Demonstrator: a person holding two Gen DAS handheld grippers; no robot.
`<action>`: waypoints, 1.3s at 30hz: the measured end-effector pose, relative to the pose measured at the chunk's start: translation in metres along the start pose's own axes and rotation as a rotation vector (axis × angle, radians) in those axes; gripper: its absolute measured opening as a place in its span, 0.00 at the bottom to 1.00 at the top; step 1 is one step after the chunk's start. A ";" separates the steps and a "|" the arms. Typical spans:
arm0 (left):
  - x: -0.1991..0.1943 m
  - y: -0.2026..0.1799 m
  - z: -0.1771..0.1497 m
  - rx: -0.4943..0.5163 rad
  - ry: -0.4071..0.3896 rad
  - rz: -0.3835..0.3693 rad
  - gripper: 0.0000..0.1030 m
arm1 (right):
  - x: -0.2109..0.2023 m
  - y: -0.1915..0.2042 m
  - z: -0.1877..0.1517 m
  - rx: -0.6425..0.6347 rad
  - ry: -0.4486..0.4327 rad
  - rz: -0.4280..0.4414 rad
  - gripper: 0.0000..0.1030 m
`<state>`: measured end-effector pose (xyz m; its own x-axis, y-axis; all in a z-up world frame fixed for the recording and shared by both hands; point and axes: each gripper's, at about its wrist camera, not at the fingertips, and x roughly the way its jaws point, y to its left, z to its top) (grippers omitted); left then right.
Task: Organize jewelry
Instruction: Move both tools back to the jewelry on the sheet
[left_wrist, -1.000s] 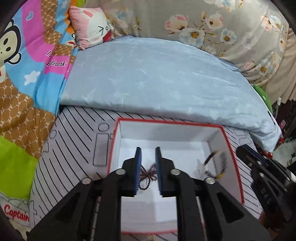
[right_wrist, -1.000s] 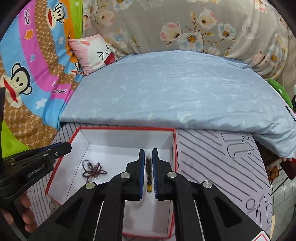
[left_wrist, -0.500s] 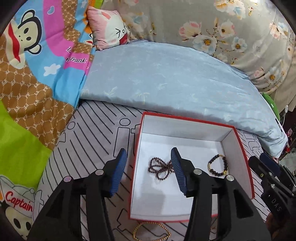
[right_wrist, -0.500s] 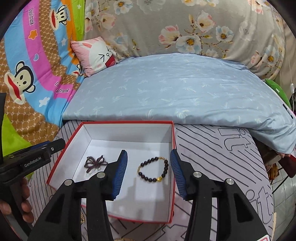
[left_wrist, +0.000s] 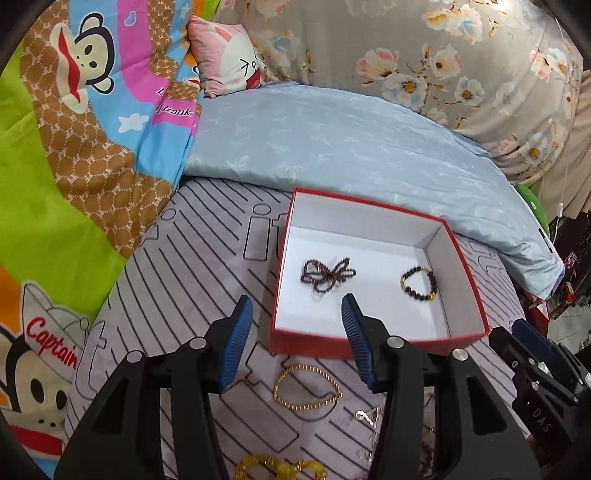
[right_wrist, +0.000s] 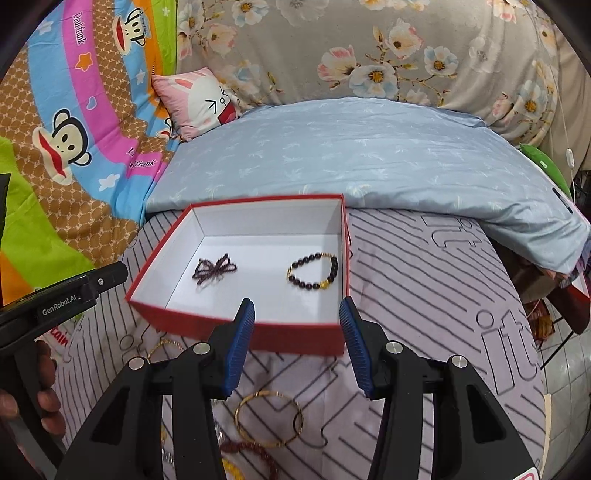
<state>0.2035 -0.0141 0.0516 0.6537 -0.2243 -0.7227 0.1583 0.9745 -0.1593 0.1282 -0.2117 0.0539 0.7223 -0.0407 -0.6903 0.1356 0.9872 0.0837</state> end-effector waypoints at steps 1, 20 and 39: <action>-0.003 0.001 -0.005 0.000 0.002 0.001 0.46 | -0.003 0.000 -0.004 0.000 0.003 -0.001 0.46; -0.016 0.025 -0.089 -0.032 0.089 0.051 0.46 | -0.018 0.009 -0.098 -0.003 0.139 0.012 0.36; -0.009 0.035 -0.131 -0.044 0.158 0.045 0.46 | 0.001 0.007 -0.117 0.032 0.188 -0.001 0.25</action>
<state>0.1059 0.0235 -0.0356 0.5344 -0.1796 -0.8260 0.0965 0.9837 -0.1514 0.0504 -0.1864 -0.0300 0.5835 -0.0096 -0.8121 0.1601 0.9817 0.1035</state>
